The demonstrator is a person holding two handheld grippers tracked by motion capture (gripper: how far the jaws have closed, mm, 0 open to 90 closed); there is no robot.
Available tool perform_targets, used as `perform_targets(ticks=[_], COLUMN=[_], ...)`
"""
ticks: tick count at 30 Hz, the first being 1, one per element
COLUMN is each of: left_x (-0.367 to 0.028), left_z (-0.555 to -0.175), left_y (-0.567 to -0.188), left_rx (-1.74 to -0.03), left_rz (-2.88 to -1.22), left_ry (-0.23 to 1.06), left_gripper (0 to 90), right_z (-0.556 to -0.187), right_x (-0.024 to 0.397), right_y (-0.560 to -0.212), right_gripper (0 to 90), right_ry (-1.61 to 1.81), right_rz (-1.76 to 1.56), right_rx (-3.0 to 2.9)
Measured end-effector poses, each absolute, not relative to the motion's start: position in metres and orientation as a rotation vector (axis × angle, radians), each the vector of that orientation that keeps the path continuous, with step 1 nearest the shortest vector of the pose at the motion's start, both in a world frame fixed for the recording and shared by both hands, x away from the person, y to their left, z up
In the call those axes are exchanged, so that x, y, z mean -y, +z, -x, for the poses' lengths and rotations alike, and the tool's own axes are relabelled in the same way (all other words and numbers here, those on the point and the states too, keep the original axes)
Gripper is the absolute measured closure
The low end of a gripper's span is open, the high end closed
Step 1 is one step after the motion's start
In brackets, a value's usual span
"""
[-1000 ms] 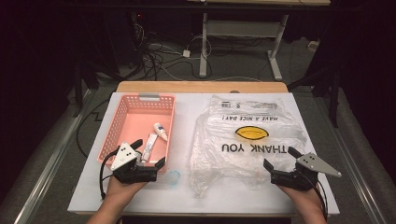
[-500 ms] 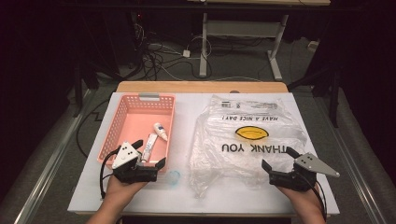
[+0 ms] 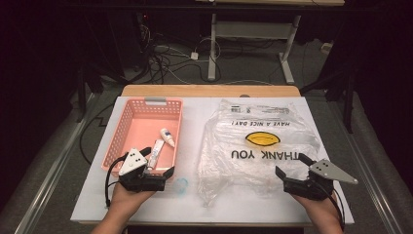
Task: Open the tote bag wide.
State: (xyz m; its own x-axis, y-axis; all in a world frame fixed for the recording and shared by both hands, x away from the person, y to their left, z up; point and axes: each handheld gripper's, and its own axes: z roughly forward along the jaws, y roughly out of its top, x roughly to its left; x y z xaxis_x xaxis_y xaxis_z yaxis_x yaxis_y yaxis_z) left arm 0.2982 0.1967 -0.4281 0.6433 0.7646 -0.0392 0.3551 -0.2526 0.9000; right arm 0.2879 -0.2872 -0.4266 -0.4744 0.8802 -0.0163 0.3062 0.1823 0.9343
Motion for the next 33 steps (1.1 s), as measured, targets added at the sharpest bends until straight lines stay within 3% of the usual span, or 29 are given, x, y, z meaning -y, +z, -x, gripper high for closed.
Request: perform_targets(ticks=[13,23,33], left_x=[-0.194,-0.191,-0.187], left_z=[-0.297,-0.301,-0.295], left_y=[-0.426,-0.427,-0.427], left_rx=[-0.891,-0.878,-0.857], left_rz=[-1.875,-1.893,-1.892], left_ry=[0.517,0.428,0.493], left_gripper=[0.0,0.0,0.0], right_z=[-0.283,-0.277,-0.279], right_x=[0.329,0.371,0.394], right_y=[-0.421,-0.428,-0.441], right_gripper=[21.4,29.5,32.9], right_ry=[1.225,1.144,1.064], right_rz=[-1.227,-1.366,-1.478], right_rx=[-1.832,-1.797,-1.820])
